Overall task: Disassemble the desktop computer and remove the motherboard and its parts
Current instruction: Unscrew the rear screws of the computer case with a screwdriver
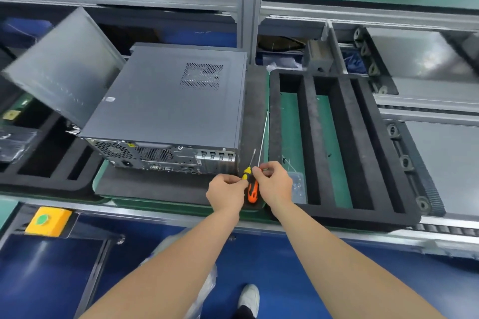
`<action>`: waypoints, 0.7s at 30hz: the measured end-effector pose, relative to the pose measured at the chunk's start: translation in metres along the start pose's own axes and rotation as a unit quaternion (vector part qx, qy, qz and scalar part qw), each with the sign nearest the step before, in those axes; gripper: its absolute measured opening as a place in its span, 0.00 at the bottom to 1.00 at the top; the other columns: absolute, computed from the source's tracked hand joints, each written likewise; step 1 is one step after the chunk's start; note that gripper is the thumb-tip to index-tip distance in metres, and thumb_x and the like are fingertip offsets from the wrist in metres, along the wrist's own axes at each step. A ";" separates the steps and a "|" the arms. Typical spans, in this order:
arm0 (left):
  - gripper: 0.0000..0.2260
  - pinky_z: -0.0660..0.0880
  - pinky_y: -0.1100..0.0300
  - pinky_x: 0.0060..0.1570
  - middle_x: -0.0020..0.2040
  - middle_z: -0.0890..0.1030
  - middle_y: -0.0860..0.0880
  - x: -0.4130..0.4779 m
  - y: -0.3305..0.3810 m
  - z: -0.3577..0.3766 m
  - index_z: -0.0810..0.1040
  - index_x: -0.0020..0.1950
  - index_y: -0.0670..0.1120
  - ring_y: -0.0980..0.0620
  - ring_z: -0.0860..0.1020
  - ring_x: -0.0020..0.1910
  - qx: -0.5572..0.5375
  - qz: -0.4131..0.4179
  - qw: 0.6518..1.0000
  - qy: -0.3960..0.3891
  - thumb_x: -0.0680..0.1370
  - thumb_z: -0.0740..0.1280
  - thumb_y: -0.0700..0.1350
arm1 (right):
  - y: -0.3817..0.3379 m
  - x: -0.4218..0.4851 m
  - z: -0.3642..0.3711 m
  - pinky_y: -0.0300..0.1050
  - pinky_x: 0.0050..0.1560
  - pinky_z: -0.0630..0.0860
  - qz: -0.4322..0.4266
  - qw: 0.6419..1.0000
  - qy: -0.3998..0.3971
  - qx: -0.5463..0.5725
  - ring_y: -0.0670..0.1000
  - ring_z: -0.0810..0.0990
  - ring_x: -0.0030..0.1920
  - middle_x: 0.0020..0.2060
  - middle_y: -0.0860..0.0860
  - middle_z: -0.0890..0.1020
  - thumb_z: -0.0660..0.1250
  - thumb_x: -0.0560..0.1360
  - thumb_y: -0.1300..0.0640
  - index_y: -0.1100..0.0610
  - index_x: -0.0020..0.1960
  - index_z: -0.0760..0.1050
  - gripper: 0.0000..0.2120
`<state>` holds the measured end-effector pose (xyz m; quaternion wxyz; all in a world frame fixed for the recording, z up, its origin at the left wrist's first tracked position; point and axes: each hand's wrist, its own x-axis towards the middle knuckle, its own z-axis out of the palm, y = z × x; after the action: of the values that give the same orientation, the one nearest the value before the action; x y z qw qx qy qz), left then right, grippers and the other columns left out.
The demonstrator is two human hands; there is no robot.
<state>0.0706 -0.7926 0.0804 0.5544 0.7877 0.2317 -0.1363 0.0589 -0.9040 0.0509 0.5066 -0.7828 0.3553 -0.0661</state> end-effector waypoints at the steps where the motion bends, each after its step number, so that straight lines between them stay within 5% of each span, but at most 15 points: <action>1: 0.07 0.82 0.51 0.47 0.44 0.84 0.50 -0.002 0.001 -0.002 0.82 0.43 0.48 0.47 0.85 0.45 -0.011 -0.005 1.000 -0.011 0.71 0.79 0.42 | -0.002 -0.002 0.001 0.40 0.43 0.75 0.001 1.000 0.008 0.004 0.48 0.81 0.48 0.45 0.49 0.82 0.72 0.78 0.48 0.53 0.53 0.79 0.09; 4: 0.07 0.80 0.54 0.44 0.46 0.85 0.49 -0.005 0.004 -0.009 0.83 0.44 0.48 0.48 0.85 0.46 -0.050 -0.018 0.998 -0.039 0.71 0.79 0.43 | -0.008 -0.008 0.005 0.41 0.44 0.75 -0.005 0.999 0.046 0.010 0.50 0.81 0.50 0.48 0.50 0.80 0.69 0.79 0.47 0.52 0.52 0.79 0.09; 7: 0.08 0.83 0.47 0.52 0.47 0.86 0.47 -0.006 0.009 -0.016 0.83 0.45 0.47 0.46 0.85 0.48 -0.107 -0.037 0.990 -0.083 0.71 0.80 0.42 | -0.014 -0.017 0.006 0.51 0.50 0.78 -0.026 0.994 0.100 0.022 0.51 0.81 0.48 0.44 0.49 0.82 0.67 0.79 0.45 0.53 0.48 0.79 0.12; 12: 0.12 0.81 0.41 0.59 0.47 0.87 0.46 -0.007 0.020 -0.034 0.81 0.47 0.45 0.43 0.85 0.54 -0.155 -0.019 0.967 -0.202 0.70 0.81 0.39 | -0.036 -0.043 0.005 0.44 0.40 0.74 -0.025 0.991 0.069 0.110 0.41 0.76 0.34 0.33 0.48 0.80 0.65 0.78 0.42 0.55 0.40 0.78 0.18; 16: 0.06 0.83 0.53 0.48 0.48 0.87 0.42 -0.002 0.028 -0.058 0.80 0.52 0.42 0.46 0.86 0.48 -0.204 0.008 0.930 -0.306 0.77 0.73 0.37 | -0.057 -0.064 0.006 0.41 0.35 0.72 -0.029 0.987 0.085 0.129 0.43 0.72 0.32 0.33 0.47 0.76 0.64 0.80 0.46 0.59 0.43 0.74 0.16; 21: 0.05 0.78 0.59 0.42 0.41 0.85 0.47 0.018 0.047 -0.092 0.85 0.50 0.43 0.52 0.79 0.39 -0.179 0.037 0.943 -0.279 0.78 0.73 0.43 | -0.078 -0.091 0.004 0.43 0.25 0.68 -0.026 0.981 0.045 0.186 0.50 0.72 0.25 0.29 0.50 0.74 0.63 0.81 0.52 0.58 0.44 0.72 0.11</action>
<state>0.1068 -0.7158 0.1419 0.7330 0.6142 0.0593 -0.2864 0.0320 -0.8258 0.1379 0.6250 -0.6800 0.3390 -0.1790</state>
